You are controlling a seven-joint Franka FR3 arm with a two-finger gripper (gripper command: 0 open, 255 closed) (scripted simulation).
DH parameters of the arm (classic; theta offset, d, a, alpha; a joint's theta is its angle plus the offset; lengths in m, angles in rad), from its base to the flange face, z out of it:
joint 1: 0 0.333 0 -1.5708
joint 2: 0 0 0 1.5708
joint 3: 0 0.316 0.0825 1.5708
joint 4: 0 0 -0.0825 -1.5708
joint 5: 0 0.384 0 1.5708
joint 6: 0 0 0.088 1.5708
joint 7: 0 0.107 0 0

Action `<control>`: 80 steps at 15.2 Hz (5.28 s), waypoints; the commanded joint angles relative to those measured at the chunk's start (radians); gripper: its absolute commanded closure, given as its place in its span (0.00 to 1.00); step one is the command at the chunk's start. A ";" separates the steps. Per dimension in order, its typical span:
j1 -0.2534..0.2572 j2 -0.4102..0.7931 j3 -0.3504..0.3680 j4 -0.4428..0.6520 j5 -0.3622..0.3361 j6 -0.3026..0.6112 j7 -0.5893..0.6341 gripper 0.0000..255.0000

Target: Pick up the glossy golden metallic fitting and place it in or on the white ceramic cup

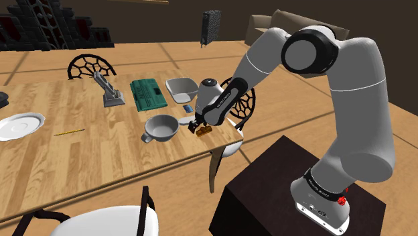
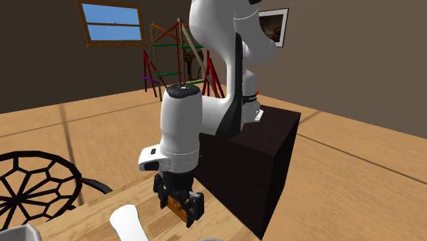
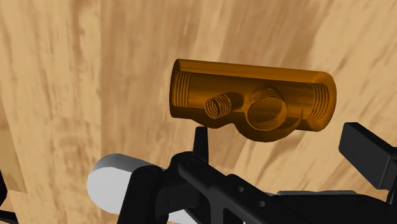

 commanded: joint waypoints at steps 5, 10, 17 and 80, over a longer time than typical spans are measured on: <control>0.000 0.000 0.000 0.000 0.000 0.000 0.000 1.00; 0.000 0.000 0.000 0.001 0.000 0.000 0.000 1.00; -0.006 -0.051 0.008 -0.018 0.005 -0.033 -0.007 1.00; 0.203 0.294 0.069 0.837 0.015 -0.565 0.168 1.00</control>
